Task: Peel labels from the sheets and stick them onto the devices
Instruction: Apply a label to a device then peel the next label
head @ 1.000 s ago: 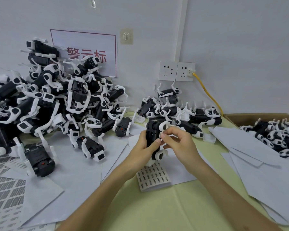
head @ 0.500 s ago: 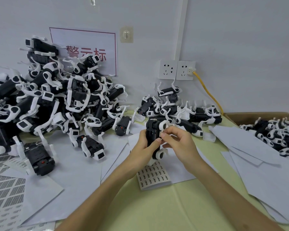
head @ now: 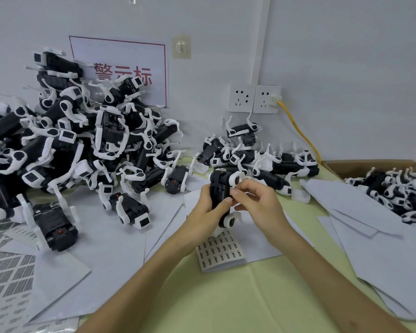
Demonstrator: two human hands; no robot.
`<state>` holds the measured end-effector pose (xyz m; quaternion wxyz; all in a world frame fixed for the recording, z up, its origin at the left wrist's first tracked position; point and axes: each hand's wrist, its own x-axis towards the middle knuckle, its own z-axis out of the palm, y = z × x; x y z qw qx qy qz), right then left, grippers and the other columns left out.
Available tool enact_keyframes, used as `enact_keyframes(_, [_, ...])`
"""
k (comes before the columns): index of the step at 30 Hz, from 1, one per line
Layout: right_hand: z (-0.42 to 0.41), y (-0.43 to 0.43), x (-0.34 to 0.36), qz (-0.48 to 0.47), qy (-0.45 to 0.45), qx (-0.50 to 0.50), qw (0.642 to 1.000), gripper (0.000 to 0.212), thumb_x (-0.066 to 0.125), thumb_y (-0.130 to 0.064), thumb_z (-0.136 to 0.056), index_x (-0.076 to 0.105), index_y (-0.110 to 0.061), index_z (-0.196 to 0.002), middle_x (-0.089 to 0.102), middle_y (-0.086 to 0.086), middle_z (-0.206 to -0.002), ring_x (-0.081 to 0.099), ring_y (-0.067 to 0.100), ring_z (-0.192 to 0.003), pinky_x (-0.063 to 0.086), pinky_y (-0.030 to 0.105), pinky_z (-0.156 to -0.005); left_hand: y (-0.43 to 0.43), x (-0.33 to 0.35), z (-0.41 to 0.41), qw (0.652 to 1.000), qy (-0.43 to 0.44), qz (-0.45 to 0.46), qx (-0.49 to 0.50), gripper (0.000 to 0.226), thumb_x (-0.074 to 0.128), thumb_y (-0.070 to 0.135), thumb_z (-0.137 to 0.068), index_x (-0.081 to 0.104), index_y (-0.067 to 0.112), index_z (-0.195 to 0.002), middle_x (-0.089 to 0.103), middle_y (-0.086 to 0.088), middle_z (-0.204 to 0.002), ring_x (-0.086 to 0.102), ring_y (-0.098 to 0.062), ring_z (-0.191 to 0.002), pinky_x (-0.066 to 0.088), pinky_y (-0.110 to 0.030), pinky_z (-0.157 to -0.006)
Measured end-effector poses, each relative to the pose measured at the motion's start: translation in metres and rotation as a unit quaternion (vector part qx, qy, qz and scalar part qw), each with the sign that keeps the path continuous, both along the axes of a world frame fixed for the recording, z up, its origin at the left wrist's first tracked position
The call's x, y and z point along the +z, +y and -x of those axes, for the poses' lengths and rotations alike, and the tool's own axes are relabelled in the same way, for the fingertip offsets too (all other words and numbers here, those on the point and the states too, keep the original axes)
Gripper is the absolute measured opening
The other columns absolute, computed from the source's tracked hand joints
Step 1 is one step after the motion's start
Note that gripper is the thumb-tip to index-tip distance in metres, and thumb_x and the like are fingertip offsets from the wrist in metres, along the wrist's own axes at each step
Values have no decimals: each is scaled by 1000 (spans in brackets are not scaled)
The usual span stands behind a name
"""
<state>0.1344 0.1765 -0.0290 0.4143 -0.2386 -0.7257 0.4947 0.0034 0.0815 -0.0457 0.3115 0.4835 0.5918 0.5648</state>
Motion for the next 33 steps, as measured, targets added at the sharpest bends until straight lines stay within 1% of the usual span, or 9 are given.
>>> enact_keyframes(3, [0, 0, -1, 11, 3, 0, 1000, 11, 67, -9, -97, 72, -11, -86, 72, -8, -77, 71, 10, -72, 60, 25, -74, 0, 0, -1, 1000, 5, -6, 2, 20, 53, 32, -108, 44, 33, -126, 60, 13, -109, 60, 17, -87, 45, -7, -73])
enact_keyframes(10, [0, 0, -1, 25, 0, -4, 1000, 11, 67, -11, -97, 73, -11, -87, 73, -5, -78, 72, 13, -74, 60, 27, -75, 0, 0, -2, 1000, 2, -10, 3, 24, 54, 35, -108, 43, 32, -129, 61, 15, -108, 61, 9, -92, 46, -25, -87])
enact_keyframes(16, [-1, 2, -4, 46, 4, -2, 999, 10, 70, -13, -95, 73, -6, -88, 74, 2, -78, 70, 13, -74, 60, 30, -81, -1, 0, -2, 1000, 5, -2, 3, 17, 54, 35, -108, 45, 35, -122, 62, 14, -104, 61, 12, -87, 48, -28, -88])
enact_keyframes(19, [-1, 3, -4, 50, 4, -4, 999, 19, 74, -16, -93, 69, -1, -82, 72, 4, -74, 69, 11, -70, 59, 29, -80, -3, 3, -3, 1000, -2, 11, 2, 18, 56, 35, -106, 45, 35, -122, 62, 11, -105, 63, 6, -91, 49, -26, -87])
enact_keyframes(23, [-1, 4, -5, 61, 7, -25, 998, 45, 81, -28, -86, 57, 7, -72, 64, 7, -67, 65, 11, -64, 57, 26, -74, -5, 7, -3, 997, -76, 22, 6, 22, 61, 33, -103, 53, 32, -124, 68, 9, -110, 66, 2, -94, 50, -17, -81])
enact_keyframes(25, [1, 2, -5, 50, 10, -13, 999, 42, 76, -28, -91, 58, 4, -70, 63, 6, -66, 62, 11, -64, 54, 24, -70, -5, 11, -4, 991, -135, 25, 1, 24, 64, 29, -102, 59, 26, -125, 72, 4, -112, 69, -3, -97, 51, -19, -82])
enact_keyframes(28, [4, -1, -5, 40, 28, 18, 999, 38, 65, -19, -99, 62, -3, -65, 63, 4, -64, 58, 14, -64, 50, 25, -67, -6, 14, -5, 979, -200, 31, -29, 33, 70, 29, -94, 63, 13, -123, 75, -8, -111, 71, -22, -104, 51, -36, -88])
enact_keyframes(30, [3, -1, -4, 30, 39, 19, 999, 39, 62, -15, -101, 62, -6, -63, 64, 4, -63, 57, 16, -62, 48, 27, -66, -6, 16, -5, 976, -209, 34, -48, 32, 70, 34, -93, 65, 13, -117, 73, -6, -102, 68, -22, -96, 46, -41, -88])
enact_keyframes(33, [0, -1, -2, 20, 59, 17, 998, 37, 64, -19, -97, 63, -8, -61, 64, 6, -63, 57, 18, -61, 47, 33, -65, -7, 18, -6, 975, -211, 33, -59, 29, 59, 43, -103, 69, 16, -107, 70, -1, -88, 64, -18, -84, 48, -37, -80])
